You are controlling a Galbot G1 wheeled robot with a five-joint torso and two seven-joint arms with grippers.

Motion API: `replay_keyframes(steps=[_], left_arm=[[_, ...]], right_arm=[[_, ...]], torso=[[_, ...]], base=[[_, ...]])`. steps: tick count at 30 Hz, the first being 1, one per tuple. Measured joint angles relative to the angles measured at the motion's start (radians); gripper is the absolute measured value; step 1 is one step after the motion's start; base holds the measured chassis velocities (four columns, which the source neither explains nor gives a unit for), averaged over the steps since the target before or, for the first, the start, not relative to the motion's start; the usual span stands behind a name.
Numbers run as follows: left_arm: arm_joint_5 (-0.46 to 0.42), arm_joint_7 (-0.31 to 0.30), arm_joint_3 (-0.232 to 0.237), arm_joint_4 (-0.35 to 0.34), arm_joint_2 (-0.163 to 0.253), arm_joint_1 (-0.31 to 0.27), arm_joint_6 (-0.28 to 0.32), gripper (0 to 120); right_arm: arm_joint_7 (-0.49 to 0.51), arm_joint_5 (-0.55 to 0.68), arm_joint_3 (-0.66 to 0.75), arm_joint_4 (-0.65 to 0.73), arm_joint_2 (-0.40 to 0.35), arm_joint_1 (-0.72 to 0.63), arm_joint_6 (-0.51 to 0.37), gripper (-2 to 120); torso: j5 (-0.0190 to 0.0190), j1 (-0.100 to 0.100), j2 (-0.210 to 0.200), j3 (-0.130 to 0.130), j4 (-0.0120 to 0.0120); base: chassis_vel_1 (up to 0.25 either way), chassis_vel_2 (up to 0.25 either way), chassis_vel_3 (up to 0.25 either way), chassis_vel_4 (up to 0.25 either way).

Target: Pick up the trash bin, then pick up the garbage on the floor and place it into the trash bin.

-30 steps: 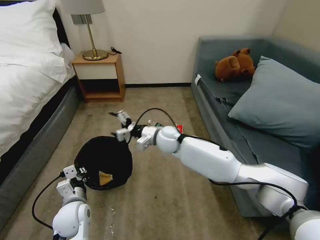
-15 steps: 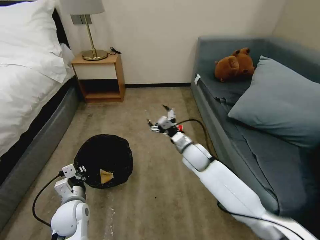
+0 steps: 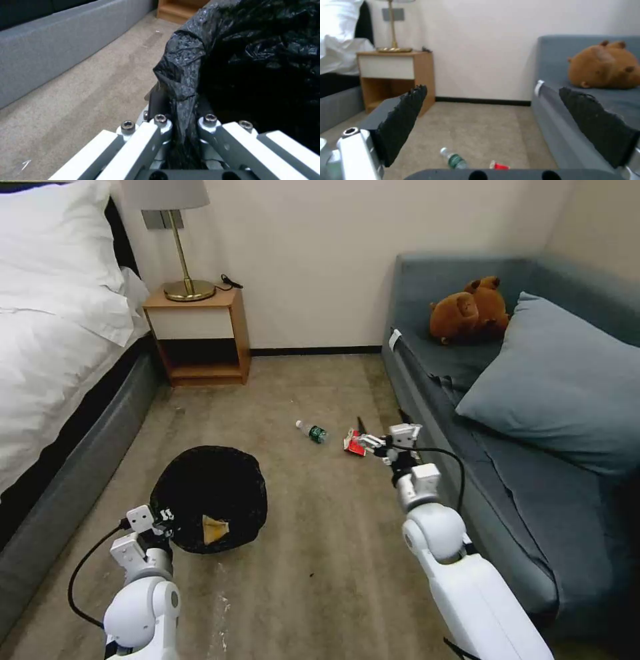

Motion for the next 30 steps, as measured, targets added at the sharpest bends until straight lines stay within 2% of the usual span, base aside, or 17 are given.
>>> replay_keyframes(steps=[5,10,30], left_arm=[[0.0,0.001,0.006,0.006,-0.001,-0.002,-0.001,3],[0.001,0.001,0.006,0.009,-0.001,-0.006,-0.001,3],[0.005,0.0,0.007,0.017,-0.001,-0.01,-0.005,3]], right_arm=[[-0.057,-0.045,0.045,-0.026,0.024,-0.079,0.105,100],[-0.093,-0.076,0.065,-0.052,0.043,-0.108,0.15,100],[-0.131,-0.079,0.075,-0.077,0.053,-0.105,0.171,100]], torso=[[0.0001,0.0,0.0,0.0,-0.0001],[0.0001,0.0,0.0,0.0,0.0],[0.0001,0.0,0.0,0.0,0.0]], base=[[0.0,0.0,0.0,0.0],[0.0,0.0,0.0,0.0],[0.0,0.0,0.0,0.0]])
